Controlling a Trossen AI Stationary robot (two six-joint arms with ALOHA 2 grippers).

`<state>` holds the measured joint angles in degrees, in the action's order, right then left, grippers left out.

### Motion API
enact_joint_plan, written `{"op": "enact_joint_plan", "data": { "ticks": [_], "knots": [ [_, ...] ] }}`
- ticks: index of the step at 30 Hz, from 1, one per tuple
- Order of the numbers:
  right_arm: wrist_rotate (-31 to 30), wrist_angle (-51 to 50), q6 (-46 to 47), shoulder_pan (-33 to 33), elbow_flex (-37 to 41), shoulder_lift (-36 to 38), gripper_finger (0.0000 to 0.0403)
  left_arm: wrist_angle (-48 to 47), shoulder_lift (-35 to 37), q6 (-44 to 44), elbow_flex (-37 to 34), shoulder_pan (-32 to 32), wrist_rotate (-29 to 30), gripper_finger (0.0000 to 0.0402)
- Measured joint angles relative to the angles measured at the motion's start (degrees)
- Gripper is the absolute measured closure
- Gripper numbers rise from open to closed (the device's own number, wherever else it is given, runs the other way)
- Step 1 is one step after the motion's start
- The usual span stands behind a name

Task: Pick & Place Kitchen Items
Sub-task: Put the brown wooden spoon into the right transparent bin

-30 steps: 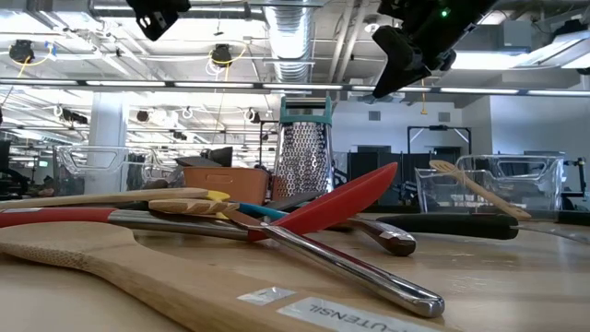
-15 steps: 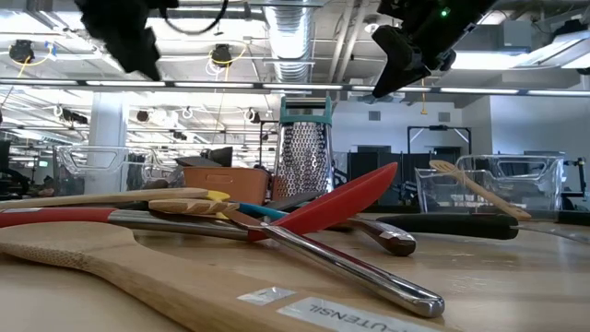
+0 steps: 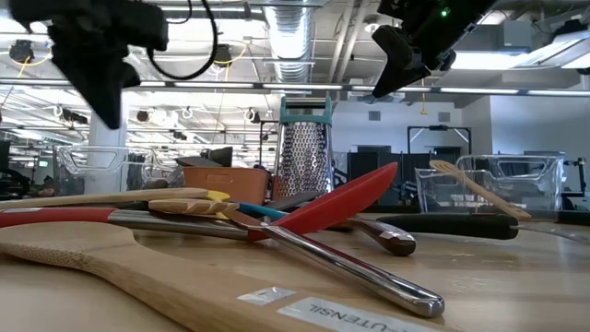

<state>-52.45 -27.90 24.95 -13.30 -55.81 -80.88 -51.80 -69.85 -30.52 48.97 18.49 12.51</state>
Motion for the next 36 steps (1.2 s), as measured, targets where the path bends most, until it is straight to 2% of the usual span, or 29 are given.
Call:
{"op": "enact_joint_plan", "data": {
  "ticks": [4,12,19,25,29,36],
  "knots": [
    [0.02,0.02,0.0,-0.02,0.0,0.0,0.0402,-3.69,-1.16,-3.67,0.0,2.43,0.64,0.04],
    [0.02,0.06,0.04,-0.02,0.0,0.0,0.0402,-4.38,-1.16,-13.56,0.0,8.11,8.13,0.04],
    [0.02,0.06,0.04,-0.02,0.0,0.0,0.0402,-4.71,-1.16,-17.92,0.0,11.31,8.41,0.04],
    [0.02,0.06,0.04,-0.02,0.0,0.0,0.0402,-4.73,-1.16,-18.05,0.0,12.1,5.52,0.04],
    [0.02,0.06,0.04,-0.02,0.0,0.0,0.0402,-4.62,-1.16,-18.03,0.0,12.1,6.46,0.0398],
    [0.02,0.06,0.04,-0.02,0.0,0.0,0.0402,-3.73,-1.14,-18.1,-1.08,12.06,7.0,0.0358]
  ]
}}
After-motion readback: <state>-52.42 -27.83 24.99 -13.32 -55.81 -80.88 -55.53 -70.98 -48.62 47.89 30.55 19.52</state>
